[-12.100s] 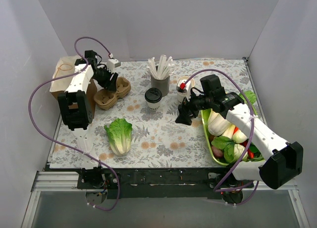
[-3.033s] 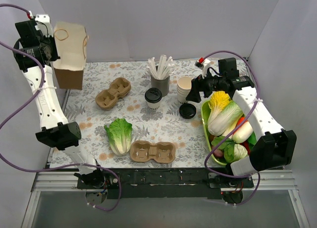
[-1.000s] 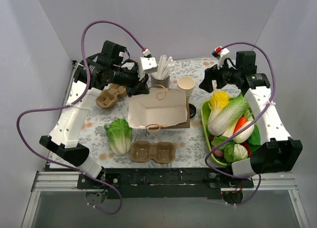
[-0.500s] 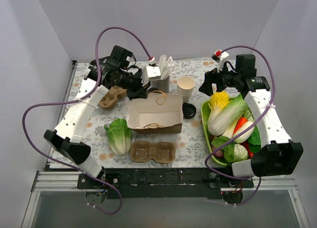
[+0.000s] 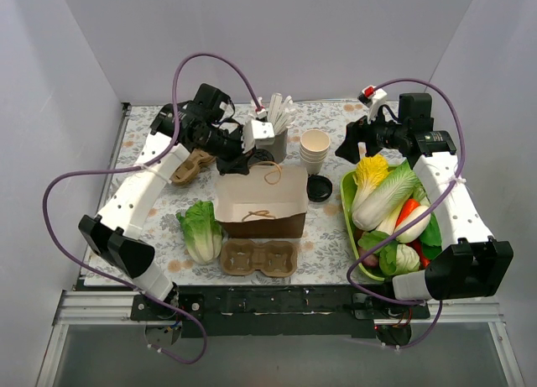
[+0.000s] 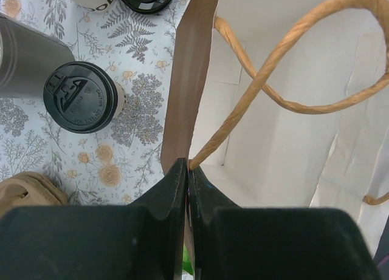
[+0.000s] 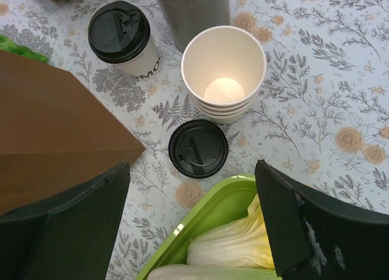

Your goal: Pack the takeout coffee

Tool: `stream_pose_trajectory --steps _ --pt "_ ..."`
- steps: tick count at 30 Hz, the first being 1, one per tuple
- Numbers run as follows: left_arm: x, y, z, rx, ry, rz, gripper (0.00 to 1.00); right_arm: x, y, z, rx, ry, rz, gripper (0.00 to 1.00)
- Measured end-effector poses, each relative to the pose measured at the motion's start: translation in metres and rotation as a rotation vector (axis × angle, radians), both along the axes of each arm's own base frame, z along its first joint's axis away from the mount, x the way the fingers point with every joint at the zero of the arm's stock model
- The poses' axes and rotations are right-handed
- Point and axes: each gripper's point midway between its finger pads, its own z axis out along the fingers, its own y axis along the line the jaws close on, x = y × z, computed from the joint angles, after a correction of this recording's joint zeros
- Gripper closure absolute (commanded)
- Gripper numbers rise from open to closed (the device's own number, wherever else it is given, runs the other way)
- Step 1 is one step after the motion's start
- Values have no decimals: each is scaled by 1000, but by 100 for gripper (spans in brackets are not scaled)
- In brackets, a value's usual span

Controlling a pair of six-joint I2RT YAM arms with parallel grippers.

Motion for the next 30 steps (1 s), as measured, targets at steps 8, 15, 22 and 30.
stream_pose_trajectory --steps 8,15,22,30 --pt "12 -6 -14 25 21 -11 60 -1 2 1 12 0 9 9" --pt "25 -11 -10 16 13 30 25 -2 2 -2 13 9 10 9" --pt "52 -26 70 -165 -182 139 7 -1 1 -3 13 11 5 9" --pt "-42 4 118 -320 -260 20 15 -3 0 -10 11 29 5 9"
